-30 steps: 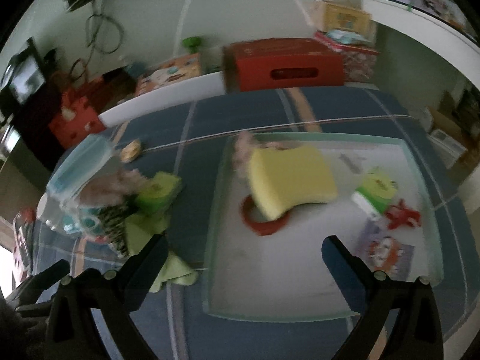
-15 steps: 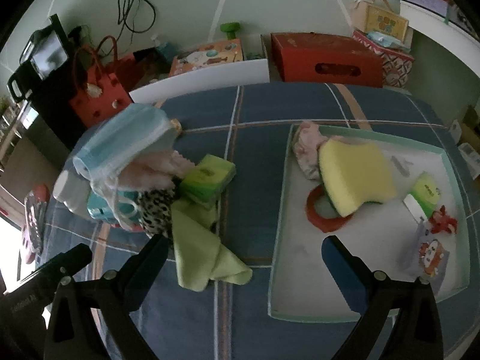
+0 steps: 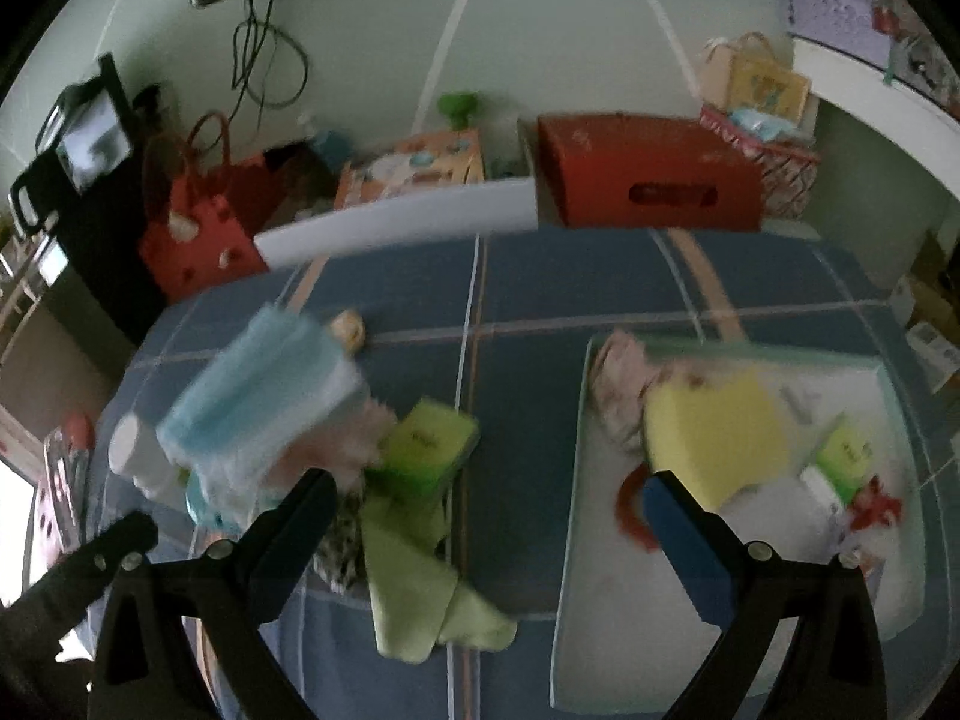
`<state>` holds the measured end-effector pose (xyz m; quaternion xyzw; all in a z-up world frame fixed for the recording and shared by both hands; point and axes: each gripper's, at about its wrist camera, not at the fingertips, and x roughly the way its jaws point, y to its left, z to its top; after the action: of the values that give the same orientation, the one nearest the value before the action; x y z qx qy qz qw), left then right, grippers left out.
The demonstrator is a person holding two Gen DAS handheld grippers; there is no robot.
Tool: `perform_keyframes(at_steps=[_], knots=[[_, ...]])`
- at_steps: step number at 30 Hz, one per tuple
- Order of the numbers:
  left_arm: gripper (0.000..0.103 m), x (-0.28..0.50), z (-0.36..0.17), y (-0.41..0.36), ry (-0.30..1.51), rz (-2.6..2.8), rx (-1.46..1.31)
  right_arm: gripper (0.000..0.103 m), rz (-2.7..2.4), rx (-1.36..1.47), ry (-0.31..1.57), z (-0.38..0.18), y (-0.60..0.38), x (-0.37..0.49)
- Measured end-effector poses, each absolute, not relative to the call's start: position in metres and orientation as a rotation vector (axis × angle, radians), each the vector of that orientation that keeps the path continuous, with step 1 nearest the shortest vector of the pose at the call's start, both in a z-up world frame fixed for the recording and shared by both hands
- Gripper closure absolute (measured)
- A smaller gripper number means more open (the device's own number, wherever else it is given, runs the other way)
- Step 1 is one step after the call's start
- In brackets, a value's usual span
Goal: Organize soft objects
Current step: 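Withdraw both open tools from the tray back to the pile, then grasp the blue face mask with the left tool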
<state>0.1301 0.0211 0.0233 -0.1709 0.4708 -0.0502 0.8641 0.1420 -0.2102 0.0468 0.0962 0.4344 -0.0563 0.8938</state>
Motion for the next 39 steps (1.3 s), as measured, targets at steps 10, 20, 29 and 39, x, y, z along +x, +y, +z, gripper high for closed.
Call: perform_keyframes(at_steps=[10, 20, 29, 39], knots=[[0.004, 0.149, 0.053, 0.010, 0.949, -0.187, -0.404, 0.000, -0.115, 0.212, 0.890, 0.057, -0.219, 0.153], [0.023, 0.175, 0.056, -0.023, 0.946, -0.288, -0.405, 0.000, -0.137, 0.236, 0.887, 0.057, -0.233, 0.167], [0.069, 0.181, 0.030, -0.027, 0.992, -0.300, -0.444, 0.000, -0.148, 0.254, 0.915, 0.047, -0.237, 0.167], [0.088, 0.176, 0.030, -0.014, 0.965, -0.307, -0.498, 0.000, -0.129, 0.252, 0.927, 0.041, -0.233, 0.165]])
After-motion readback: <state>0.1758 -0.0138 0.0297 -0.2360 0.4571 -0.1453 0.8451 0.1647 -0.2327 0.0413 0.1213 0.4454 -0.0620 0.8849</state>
